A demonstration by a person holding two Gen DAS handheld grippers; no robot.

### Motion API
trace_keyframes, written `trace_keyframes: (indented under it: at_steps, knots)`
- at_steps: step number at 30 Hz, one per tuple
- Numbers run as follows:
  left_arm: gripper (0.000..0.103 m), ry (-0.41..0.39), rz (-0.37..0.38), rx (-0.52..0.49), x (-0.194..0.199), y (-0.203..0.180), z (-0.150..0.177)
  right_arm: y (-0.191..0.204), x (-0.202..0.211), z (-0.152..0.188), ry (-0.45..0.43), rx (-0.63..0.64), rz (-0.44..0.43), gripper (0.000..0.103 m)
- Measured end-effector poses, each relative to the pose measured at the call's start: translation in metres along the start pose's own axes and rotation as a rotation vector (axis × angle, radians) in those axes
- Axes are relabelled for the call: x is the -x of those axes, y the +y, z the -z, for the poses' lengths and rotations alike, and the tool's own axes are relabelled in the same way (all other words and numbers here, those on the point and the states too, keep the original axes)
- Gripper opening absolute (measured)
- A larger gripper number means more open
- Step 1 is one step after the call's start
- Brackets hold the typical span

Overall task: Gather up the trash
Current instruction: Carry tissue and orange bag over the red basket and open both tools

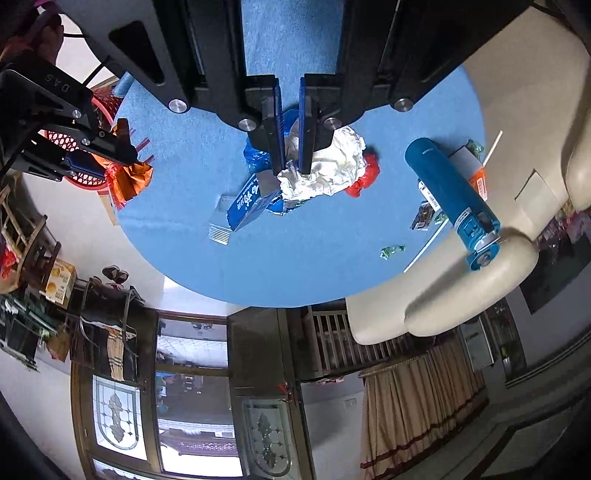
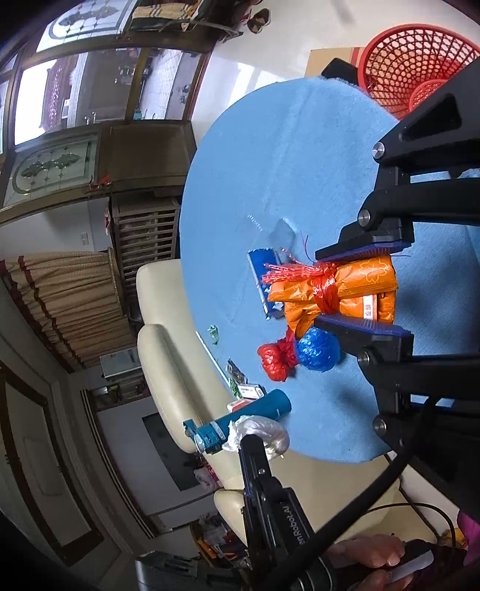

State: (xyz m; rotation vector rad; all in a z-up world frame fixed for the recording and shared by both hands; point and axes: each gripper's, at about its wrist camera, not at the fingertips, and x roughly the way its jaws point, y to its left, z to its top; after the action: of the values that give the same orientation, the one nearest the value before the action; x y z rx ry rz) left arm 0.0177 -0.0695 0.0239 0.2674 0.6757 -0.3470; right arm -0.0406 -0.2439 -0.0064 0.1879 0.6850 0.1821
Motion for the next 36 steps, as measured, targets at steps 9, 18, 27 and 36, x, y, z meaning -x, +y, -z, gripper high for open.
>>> trace_keyframes:
  at_steps: [9,18,27,36]
  knots:
    - [0.008,0.002,0.002,-0.061,-0.005,-0.029,-0.002,-0.023,0.016,0.006,-0.017,-0.039,0.037,0.031]
    - [0.008,0.001,0.020,-0.131,-0.004,-0.061,-0.003,-0.052,0.036,0.012,-0.040,-0.097,0.081,0.031]
    - [0.008,-0.009,0.019,-0.197,0.000,-0.093,-0.009,-0.077,0.055,0.018,-0.073,-0.149,0.106,0.031]
    - [0.008,-0.014,0.044,-0.263,-0.001,-0.125,-0.016,-0.104,0.071,0.029,-0.086,-0.201,0.141,0.031]
